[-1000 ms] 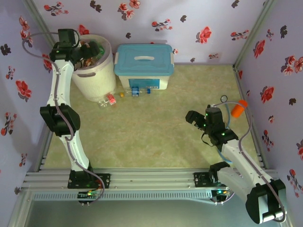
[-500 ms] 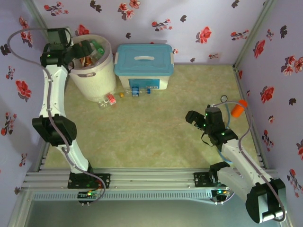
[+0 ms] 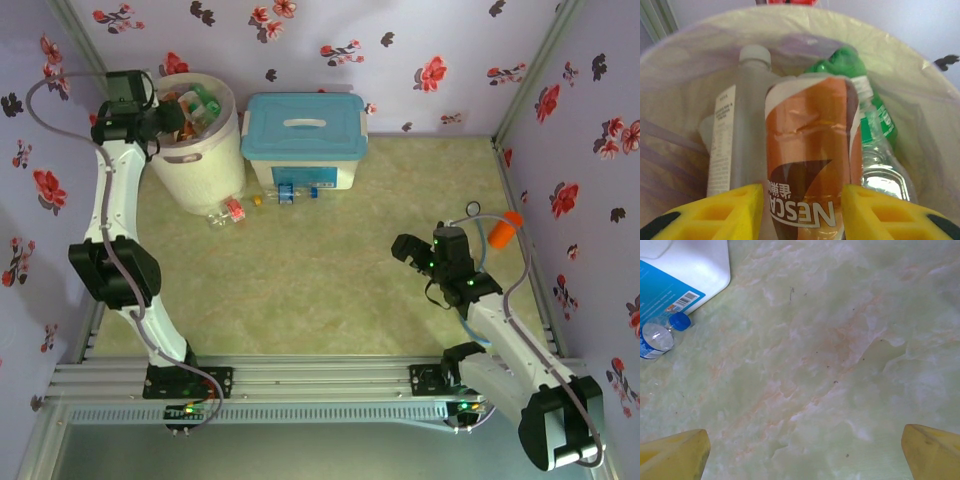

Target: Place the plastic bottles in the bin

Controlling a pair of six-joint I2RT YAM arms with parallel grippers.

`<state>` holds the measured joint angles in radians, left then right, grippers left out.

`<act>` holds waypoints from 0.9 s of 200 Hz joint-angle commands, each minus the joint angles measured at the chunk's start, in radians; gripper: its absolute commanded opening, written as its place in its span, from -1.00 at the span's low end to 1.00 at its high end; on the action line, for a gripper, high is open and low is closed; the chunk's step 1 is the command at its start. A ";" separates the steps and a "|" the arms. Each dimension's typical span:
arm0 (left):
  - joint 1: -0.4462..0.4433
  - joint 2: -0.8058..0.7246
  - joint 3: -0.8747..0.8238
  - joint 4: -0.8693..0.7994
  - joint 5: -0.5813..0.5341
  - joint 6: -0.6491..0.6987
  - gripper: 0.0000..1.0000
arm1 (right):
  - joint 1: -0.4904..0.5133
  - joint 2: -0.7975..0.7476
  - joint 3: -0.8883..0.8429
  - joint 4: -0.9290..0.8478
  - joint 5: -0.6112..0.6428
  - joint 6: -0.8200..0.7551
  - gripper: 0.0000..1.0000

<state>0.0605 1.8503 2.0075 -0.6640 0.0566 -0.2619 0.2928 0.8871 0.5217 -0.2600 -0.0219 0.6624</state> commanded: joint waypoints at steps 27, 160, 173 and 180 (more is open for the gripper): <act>-0.020 0.008 -0.033 0.033 0.032 -0.017 -0.08 | 0.004 -0.016 -0.014 -0.005 0.011 -0.003 0.98; -0.120 -0.397 -0.260 0.184 -0.127 0.129 0.80 | 0.004 0.007 -0.015 0.018 0.011 0.000 0.97; -0.176 -0.443 -0.302 0.176 -0.135 0.177 0.81 | 0.004 0.011 -0.012 0.020 0.010 -0.003 0.98; -0.200 -0.464 -0.323 0.156 -0.131 0.183 0.81 | 0.004 0.014 -0.010 0.021 0.007 -0.002 0.98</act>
<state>-0.0601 1.4551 1.7489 -0.5270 -0.0441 -0.1692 0.2928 0.8921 0.5217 -0.2592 -0.0219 0.6624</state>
